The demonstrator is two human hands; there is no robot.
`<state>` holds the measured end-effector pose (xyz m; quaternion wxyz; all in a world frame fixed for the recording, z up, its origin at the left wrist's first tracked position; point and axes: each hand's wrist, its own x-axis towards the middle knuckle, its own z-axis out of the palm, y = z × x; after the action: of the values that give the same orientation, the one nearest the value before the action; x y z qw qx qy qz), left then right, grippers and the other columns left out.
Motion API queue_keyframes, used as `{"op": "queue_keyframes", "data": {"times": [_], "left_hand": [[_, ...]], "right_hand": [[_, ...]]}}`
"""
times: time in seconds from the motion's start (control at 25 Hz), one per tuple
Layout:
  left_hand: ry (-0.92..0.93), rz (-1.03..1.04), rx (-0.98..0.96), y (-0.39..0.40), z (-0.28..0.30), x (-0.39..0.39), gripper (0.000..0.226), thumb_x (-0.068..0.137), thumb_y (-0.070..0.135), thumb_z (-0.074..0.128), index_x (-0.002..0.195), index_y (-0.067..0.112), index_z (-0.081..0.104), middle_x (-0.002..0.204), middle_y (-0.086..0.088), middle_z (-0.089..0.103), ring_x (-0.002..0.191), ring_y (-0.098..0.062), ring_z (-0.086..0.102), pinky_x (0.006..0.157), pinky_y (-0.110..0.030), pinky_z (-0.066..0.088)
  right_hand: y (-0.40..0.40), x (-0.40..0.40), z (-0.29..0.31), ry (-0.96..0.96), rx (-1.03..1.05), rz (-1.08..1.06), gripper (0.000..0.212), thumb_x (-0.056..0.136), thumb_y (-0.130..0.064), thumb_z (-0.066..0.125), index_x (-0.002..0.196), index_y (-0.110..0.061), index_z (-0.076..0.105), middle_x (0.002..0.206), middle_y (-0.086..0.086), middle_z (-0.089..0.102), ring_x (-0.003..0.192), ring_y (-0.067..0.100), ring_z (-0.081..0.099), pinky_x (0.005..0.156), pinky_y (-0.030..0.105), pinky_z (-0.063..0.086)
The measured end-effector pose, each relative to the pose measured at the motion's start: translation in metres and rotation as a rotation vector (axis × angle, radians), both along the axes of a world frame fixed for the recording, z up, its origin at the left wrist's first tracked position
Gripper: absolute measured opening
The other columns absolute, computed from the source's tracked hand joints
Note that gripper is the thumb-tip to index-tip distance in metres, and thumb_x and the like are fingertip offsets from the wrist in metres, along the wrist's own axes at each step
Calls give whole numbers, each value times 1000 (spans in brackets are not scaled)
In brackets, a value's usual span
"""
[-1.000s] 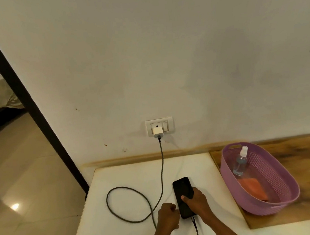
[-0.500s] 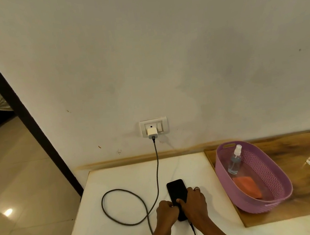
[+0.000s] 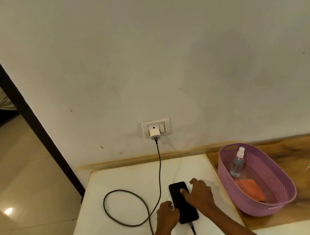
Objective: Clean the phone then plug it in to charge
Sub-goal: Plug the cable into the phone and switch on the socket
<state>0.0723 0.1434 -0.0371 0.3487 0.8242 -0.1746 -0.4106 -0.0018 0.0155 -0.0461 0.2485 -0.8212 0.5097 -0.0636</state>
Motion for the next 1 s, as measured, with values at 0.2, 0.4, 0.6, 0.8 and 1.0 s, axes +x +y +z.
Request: {"op": "queue_keyframes", "data": {"times": [0.2, 0.4, 0.6, 0.8, 1.0], "left_hand": [[-88, -18, -110, -2, 5, 3, 51, 97, 13, 57, 146, 14, 43, 147, -3, 49, 132, -18, 52, 109, -29, 45], [-188, -5, -216, -7, 16, 6, 44, 98, 10, 55, 141, 16, 50, 144, -1, 53, 129, -16, 55, 106, -27, 48], [-373, 17, -261, -2, 16, 7, 30, 97, 10, 55, 123, 22, 63, 126, 5, 63, 115, -10, 62, 103, -23, 49], [-628, 151, -371, 7, 16, 23, 36, 89, 1, 59, 119, 20, 65, 113, 9, 65, 108, -15, 65, 94, -24, 52], [-595, 117, -341, 4, 14, 45, 48, 97, 27, 57, 144, 21, 47, 141, 6, 55, 130, -13, 52, 110, -30, 41]], "right_hand": [[-36, 29, 57, -289, -143, 44, 37, 90, -24, 58, 126, -26, 49, 118, 0, 61, 103, 14, 62, 88, 27, 46], [-58, 62, 92, -259, -273, 164, 66, 89, -10, 54, 146, -34, 28, 117, 3, 60, 96, 18, 65, 82, 34, 58], [-68, 93, 100, -91, -348, 284, 83, 89, -11, 52, 150, -39, 3, 100, 9, 56, 76, 21, 58, 76, 35, 54], [-76, 113, 95, 55, -436, 322, 93, 84, -10, 55, 150, -37, -5, 101, 12, 54, 73, 21, 51, 76, 36, 47], [-79, 120, 85, 114, -494, 317, 102, 81, -10, 58, 147, -40, -13, 92, 10, 56, 66, 20, 48, 73, 35, 44]]}}
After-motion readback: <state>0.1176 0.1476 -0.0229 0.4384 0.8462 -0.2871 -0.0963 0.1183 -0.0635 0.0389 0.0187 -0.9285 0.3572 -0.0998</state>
